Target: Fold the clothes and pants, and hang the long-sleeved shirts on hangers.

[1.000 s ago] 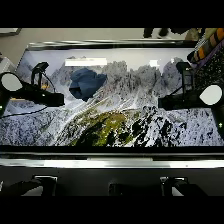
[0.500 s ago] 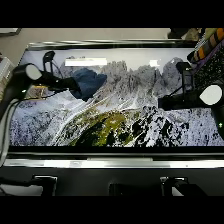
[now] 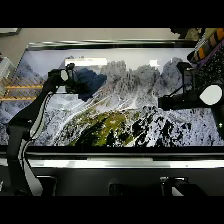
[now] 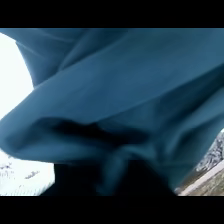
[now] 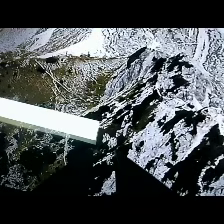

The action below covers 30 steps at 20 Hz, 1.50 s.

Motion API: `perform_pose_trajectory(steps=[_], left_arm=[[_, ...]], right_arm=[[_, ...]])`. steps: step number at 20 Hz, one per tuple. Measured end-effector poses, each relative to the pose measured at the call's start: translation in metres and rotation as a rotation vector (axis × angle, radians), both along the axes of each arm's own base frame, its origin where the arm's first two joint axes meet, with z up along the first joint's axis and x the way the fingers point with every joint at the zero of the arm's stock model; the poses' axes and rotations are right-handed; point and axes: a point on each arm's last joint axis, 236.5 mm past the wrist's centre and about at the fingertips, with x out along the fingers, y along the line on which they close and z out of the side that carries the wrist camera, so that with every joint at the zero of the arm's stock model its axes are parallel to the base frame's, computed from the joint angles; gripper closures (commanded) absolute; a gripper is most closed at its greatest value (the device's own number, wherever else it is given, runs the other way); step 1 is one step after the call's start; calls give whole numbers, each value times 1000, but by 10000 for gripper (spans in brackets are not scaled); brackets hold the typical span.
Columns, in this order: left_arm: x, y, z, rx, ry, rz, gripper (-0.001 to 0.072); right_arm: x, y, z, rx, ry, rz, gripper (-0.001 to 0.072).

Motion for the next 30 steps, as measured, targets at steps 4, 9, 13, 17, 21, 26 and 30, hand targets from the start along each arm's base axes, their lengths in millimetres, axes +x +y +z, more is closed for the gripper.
perform_pose_trajectory(steps=[4, 9, 13, 17, 21, 26, 30], left_arm=[[-38, -15, 14, -31, 123, -113, 698], [-107, -45, 88, -80, 187, -265, 698], [-173, -120, 134, -172, 206, -400, 698], [-232, -224, 140, -264, 199, -517, 697], [-283, -301, 105, -302, 260, -536, 696], [-323, -349, 70, -359, 355, -520, 150], [-295, -328, 94, -393, 323, -499, 150]], right_arm=[[-6, 0, -2, 18, 36, -34, 519], [-31, -2, 2, 14, 98, -43, 518], [-61, -11, 15, -24, 123, -35, 518], [-95, -27, 34, -89, 115, -40, 519], [-126, -46, 49, -158, 104, -66, 523], [-145, -60, 58, -203, 88, -91, 524], [-140, -61, 64, -204, 44, -99, 528]])
